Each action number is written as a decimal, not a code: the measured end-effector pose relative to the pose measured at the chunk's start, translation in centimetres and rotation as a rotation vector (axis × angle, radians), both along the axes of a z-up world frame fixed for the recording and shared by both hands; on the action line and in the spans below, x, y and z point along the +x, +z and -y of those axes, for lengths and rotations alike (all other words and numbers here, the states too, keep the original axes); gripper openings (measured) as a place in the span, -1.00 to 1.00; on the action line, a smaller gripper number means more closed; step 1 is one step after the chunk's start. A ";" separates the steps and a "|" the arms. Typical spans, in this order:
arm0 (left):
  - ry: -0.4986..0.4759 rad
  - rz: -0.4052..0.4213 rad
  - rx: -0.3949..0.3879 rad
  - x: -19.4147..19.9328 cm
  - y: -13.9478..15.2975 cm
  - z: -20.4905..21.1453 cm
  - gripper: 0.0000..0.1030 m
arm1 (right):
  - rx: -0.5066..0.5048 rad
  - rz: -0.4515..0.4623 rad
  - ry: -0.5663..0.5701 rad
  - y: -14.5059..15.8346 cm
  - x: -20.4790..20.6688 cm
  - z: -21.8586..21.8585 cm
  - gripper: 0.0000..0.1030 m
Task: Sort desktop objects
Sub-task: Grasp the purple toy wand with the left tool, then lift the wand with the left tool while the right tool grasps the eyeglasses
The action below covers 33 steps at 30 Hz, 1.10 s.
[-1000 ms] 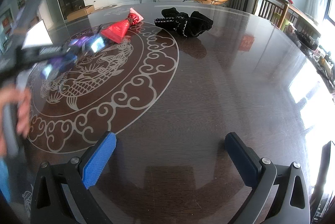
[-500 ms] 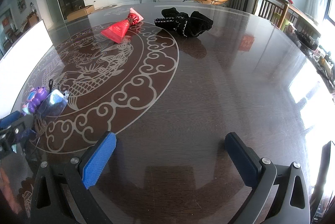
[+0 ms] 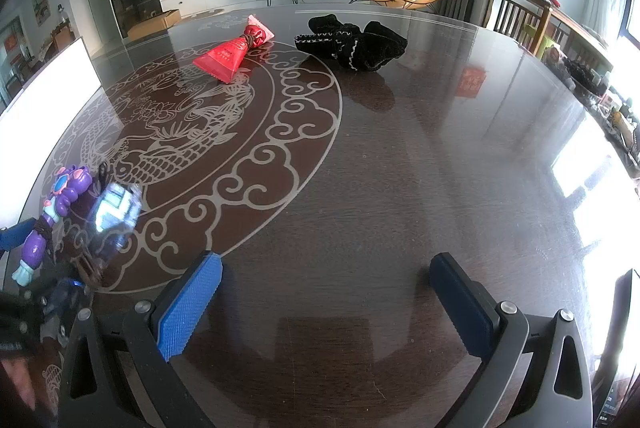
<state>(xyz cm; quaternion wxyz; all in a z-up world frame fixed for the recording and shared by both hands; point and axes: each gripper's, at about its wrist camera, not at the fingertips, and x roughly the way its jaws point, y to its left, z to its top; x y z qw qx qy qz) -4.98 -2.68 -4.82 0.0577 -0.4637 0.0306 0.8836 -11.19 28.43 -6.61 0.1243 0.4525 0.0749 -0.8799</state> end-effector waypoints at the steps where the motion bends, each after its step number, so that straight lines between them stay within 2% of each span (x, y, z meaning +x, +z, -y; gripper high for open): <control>1: 0.003 -0.002 0.003 0.0 0.0 0.1 1.00 | 0.000 0.000 0.000 0.0 0.0 0.0 1.00; 12: -0.017 0.002 0.000 0.4 0.0 0.3 1.00 | 0.000 0.000 0.000 0.0 0.0 0.0 1.00; 16: 0.074 0.002 0.003 0.8 0.1 2.2 1.00 | 0.000 0.000 0.000 0.0 0.0 0.0 1.00; 18: 0.088 0.002 0.008 0.8 0.1 2.8 1.00 | 0.000 0.000 0.000 0.0 0.0 0.0 1.00; 27: -0.002 0.015 0.000 -0.2 0.1 2.6 1.00 | 0.000 0.000 0.000 0.0 0.0 0.0 1.00; 33: 0.009 0.017 -0.001 -0.5 0.1 2.3 1.00 | 0.000 0.000 0.000 0.0 0.0 0.0 1.00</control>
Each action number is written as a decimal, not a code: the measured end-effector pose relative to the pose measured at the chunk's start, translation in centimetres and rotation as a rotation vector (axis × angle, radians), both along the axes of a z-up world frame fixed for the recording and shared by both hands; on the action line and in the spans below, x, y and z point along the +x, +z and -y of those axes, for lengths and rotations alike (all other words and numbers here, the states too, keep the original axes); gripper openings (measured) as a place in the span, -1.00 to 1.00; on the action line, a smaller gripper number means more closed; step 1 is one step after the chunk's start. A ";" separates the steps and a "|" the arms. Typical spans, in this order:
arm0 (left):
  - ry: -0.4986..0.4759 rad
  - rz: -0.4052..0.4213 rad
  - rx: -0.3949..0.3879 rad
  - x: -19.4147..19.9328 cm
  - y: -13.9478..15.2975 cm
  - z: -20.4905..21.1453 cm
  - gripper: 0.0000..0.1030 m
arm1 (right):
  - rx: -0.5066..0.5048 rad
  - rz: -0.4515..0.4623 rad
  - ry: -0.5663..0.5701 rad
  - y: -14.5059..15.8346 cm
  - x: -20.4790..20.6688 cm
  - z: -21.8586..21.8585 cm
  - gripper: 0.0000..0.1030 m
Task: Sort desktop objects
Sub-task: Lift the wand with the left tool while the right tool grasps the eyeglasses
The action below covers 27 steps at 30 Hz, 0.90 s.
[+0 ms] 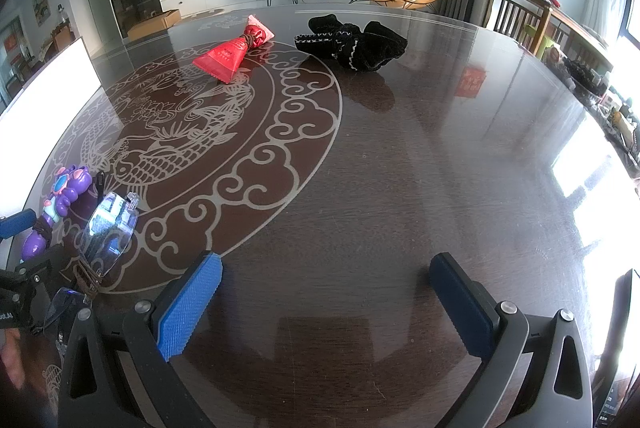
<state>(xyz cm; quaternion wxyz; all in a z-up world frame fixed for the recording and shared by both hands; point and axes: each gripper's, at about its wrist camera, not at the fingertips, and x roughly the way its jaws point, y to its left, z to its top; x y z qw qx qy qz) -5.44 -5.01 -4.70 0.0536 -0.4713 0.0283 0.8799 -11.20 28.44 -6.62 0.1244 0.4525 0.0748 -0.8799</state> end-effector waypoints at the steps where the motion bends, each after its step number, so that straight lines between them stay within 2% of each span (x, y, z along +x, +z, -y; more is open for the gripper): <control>1: 0.003 -0.001 0.000 0.0 0.0 0.0 1.00 | 0.000 0.000 0.000 0.0 0.0 0.0 1.00; 10: 0.031 0.000 -0.002 0.1 0.0 -0.1 1.00 | 0.000 0.000 0.000 0.0 0.0 0.0 1.00; 13: 0.034 0.040 -0.006 -0.4 0.1 -0.1 1.00 | 0.000 0.000 0.000 0.0 0.0 0.0 1.00; 15: 0.017 -0.005 -0.004 0.0 0.7 -0.2 0.49 | 0.000 0.000 0.000 0.0 0.0 0.0 1.00; 17: -0.005 -0.013 -0.001 0.3 1.0 -0.4 -0.28 | 0.000 0.000 0.000 0.0 0.0 0.0 1.00; 18: -0.011 -0.013 0.004 0.5 1.2 -0.3 -0.47 | 0.000 0.000 0.000 0.0 0.0 0.0 1.00; 19: -0.009 -0.012 0.011 0.6 1.2 -0.1 -0.58 | 0.000 0.000 0.000 0.0 0.0 0.0 1.00; 23: 0.032 -0.018 0.086 2.6 1.2 1.2 -0.58 | 0.000 0.001 0.000 0.0 0.0 0.0 1.00; 25: 0.040 -0.024 0.097 3.9 1.2 1.6 -0.58 | 0.007 0.062 0.006 0.3 -0.5 0.1 1.00; 26: 0.039 -0.026 0.095 4.3 1.2 1.7 -0.58 | -0.011 0.098 0.000 0.6 -0.4 0.1 0.99; 27: 0.038 -0.032 0.089 4.9 1.2 1.8 -0.58 | -0.100 0.120 -0.006 1.6 0.3 -0.1 0.96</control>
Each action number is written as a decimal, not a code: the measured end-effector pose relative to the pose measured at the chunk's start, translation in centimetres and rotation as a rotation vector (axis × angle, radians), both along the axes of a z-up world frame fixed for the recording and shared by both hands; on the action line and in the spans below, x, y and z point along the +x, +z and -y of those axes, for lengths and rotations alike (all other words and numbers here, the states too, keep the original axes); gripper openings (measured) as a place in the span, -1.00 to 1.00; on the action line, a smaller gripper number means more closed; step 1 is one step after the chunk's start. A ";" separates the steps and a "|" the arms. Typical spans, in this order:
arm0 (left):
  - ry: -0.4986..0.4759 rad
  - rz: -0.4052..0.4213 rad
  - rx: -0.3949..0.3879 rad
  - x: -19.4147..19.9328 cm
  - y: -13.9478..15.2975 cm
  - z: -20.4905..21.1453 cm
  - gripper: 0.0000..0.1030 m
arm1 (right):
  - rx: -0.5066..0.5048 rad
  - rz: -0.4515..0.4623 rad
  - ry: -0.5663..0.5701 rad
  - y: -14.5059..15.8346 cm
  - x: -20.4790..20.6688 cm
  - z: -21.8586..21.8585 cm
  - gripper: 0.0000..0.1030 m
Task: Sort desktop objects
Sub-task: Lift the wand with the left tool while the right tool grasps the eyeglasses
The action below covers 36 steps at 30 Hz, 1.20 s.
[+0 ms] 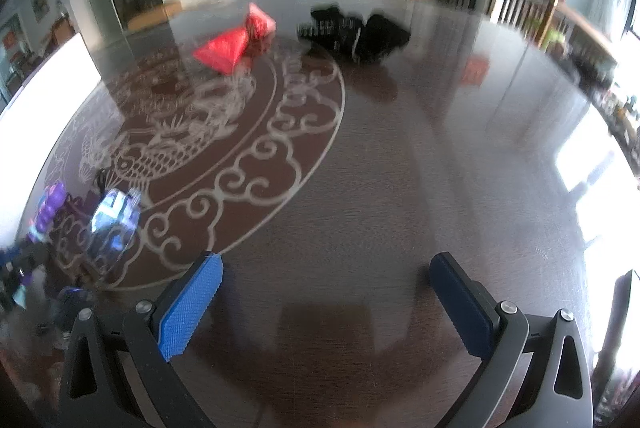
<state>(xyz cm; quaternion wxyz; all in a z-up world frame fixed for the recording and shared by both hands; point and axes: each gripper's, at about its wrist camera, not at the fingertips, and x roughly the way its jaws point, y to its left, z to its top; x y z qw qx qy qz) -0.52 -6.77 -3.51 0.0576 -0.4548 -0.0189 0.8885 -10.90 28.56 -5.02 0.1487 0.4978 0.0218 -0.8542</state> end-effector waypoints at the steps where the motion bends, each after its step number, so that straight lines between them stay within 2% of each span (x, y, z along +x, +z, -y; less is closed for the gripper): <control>1: 0.000 -0.005 -0.006 0.4 0.0 0.1 -0.58 | -0.073 0.004 0.001 0.9 0.8 0.1 0.96; 3: 0.011 -0.016 -0.013 1.3 0.0 0.4 -0.58 | -0.182 0.006 0.063 3.0 3.0 1.9 0.96; 5: 0.026 -0.020 0.003 1.9 -0.1 0.8 -0.58 | -0.163 0.001 0.139 3.9 4.4 4.8 0.96; 7: 0.043 -0.023 0.018 2.5 -0.1 1.4 -0.58 | -0.102 0.004 0.191 3.6 5.3 8.2 0.91; 8: 0.044 -0.024 0.016 2.6 -0.1 1.5 -0.58 | -0.074 0.018 0.197 3.0 5.4 9.5 0.80; 9: 0.046 -0.027 0.012 2.9 -0.2 1.6 -0.58 | -0.047 0.034 0.192 2.3 5.3 10.7 0.56; 10: 0.048 -0.030 0.008 3.2 -0.2 1.8 -0.58 | -0.030 0.051 0.190 1.7 5.3 11.4 0.44; 12: 0.052 -0.035 0.008 3.7 -0.2 2.1 -0.58 | 0.011 0.085 0.200 0.5 5.4 12.4 0.08; 13: 0.052 -0.040 0.005 4.0 -0.3 2.2 -0.58 | 0.028 0.073 0.205 0.3 5.6 12.6 0.06; 14: 0.052 -0.042 0.001 4.2 -0.3 2.3 -0.58 | 0.043 0.058 0.219 0.3 6.0 12.7 -0.05; 17: 0.049 -0.051 -0.011 4.5 -0.3 2.3 -0.58 | 0.019 0.046 0.238 0.4 6.3 11.8 -0.40; 18: 0.048 -0.051 -0.011 4.6 -0.3 2.2 -0.58 | 0.018 0.040 0.239 0.6 6.4 11.2 -0.62; 19: 0.045 -0.050 -0.003 4.5 -0.3 2.2 -0.58 | 0.011 0.039 0.241 0.7 6.4 10.9 -0.74; 23: 0.035 -0.052 0.016 4.6 0.0 2.0 -0.58 | -0.045 0.024 0.239 2.2 6.7 9.2 -0.87; 29: 0.023 -0.047 0.021 4.6 -0.1 1.7 -0.58 | -0.111 0.044 0.266 3.7 6.9 7.3 -0.85; 31: 0.026 -0.047 0.027 4.7 -0.1 1.9 -0.58 | -0.093 0.015 0.280 4.1 7.1 7.3 -0.68; 32: 0.027 -0.047 0.028 4.7 -0.1 1.9 -0.58 | -0.084 0.001 0.295 4.4 7.2 7.3 -0.34; 33: 0.025 -0.046 0.029 4.7 -0.1 2.0 -0.58 | -0.078 -0.019 0.314 4.9 7.2 7.3 0.11; 35: 0.029 -0.046 0.029 4.8 -0.2 2.3 -0.58 | -0.058 -0.054 0.339 5.3 7.1 7.1 0.41; 36: 0.031 -0.046 0.027 4.9 -0.2 2.4 -0.58 | -0.050 -0.061 0.357 5.4 7.0 7.0 0.41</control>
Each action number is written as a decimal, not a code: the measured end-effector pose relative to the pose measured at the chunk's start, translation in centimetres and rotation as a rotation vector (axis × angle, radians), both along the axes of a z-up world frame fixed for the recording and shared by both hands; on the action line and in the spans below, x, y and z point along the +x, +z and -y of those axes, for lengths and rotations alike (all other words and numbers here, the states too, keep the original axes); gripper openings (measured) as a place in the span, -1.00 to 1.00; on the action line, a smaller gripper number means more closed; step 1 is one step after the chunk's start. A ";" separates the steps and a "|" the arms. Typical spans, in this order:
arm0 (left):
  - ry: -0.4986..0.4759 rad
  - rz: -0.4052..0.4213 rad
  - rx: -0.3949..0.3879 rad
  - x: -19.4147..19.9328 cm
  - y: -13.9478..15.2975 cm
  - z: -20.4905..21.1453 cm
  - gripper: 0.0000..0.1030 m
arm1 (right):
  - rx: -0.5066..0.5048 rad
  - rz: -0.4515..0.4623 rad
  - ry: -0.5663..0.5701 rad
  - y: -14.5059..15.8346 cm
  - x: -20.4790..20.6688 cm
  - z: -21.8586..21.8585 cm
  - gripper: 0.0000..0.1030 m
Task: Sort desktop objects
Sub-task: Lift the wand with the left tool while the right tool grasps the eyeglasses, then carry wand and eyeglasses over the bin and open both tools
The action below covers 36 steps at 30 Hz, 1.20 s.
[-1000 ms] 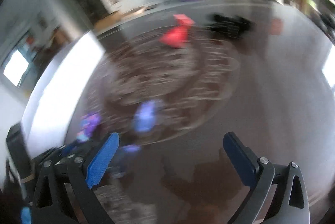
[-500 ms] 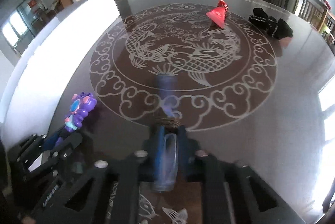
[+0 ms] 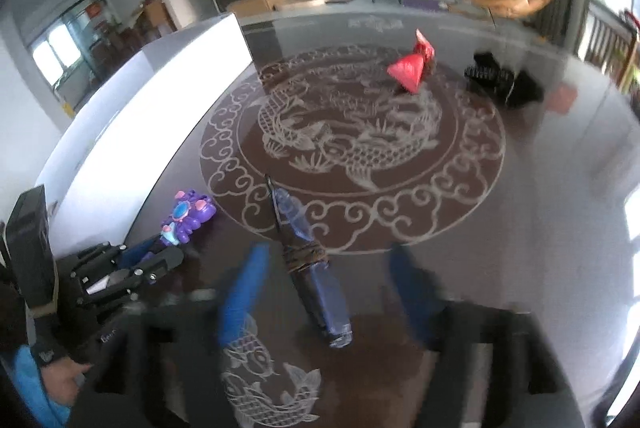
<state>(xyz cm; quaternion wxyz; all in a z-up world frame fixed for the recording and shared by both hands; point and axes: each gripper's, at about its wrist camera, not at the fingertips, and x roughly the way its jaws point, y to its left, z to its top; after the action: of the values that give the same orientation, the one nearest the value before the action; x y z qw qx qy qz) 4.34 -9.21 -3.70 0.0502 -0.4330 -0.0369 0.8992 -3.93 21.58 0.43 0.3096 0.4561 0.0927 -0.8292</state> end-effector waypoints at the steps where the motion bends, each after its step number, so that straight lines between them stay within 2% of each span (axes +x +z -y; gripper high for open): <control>1: 0.001 0.001 -0.001 0.1 0.0 0.1 -0.58 | 0.006 0.003 0.012 0.0 -0.3 -0.1 0.41; 5: -0.004 -0.003 -0.007 0.2 -0.1 0.1 -0.58 | 0.014 0.060 0.080 -0.1 -1.5 0.0 0.40; 11: -0.007 -0.007 0.006 0.2 -0.1 0.4 -0.58 | 0.128 0.097 0.182 -2.2 -1.6 4.6 0.40; 13: -0.013 -0.007 0.009 0.2 0.0 0.4 -0.58 | 0.145 0.138 0.195 -3.4 -1.7 5.9 0.27; 16: -0.018 -0.009 0.011 0.4 -0.1 0.3 -0.58 | 0.180 0.154 0.212 -4.7 -1.3 6.7 -0.32; 17: -0.019 -0.011 0.014 0.5 -0.1 0.3 -0.58 | 0.188 0.148 0.212 -5.0 -1.1 6.7 -0.43; 20: -0.027 -0.020 0.042 0.7 0.0 0.2 -0.58 | 0.206 0.130 0.199 -4.8 -0.6 6.2 -0.44; 25: -0.037 -0.056 0.076 1.3 1.2 0.2 -0.58 | 0.140 0.111 0.147 -2.3 -0.3 3.9 -0.44; 29: -0.039 -0.089 0.107 1.9 2.9 0.4 -0.58 | 0.090 0.075 0.137 0.9 0.0 2.9 -0.44; 32: -0.041 -0.123 0.169 2.5 5.3 1.1 -0.58 | 0.041 0.045 0.148 3.5 0.3 3.8 -0.44; 36: -0.028 -0.180 0.241 3.7 9.6 3.3 -0.58 | -0.034 0.022 0.185 6.3 0.7 7.1 -0.44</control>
<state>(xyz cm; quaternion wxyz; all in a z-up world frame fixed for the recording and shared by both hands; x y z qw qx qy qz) 8.08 -12.53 5.85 0.1175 -0.3419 -0.1340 0.9227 -3.23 14.48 6.75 0.3934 0.4494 0.1170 -0.7935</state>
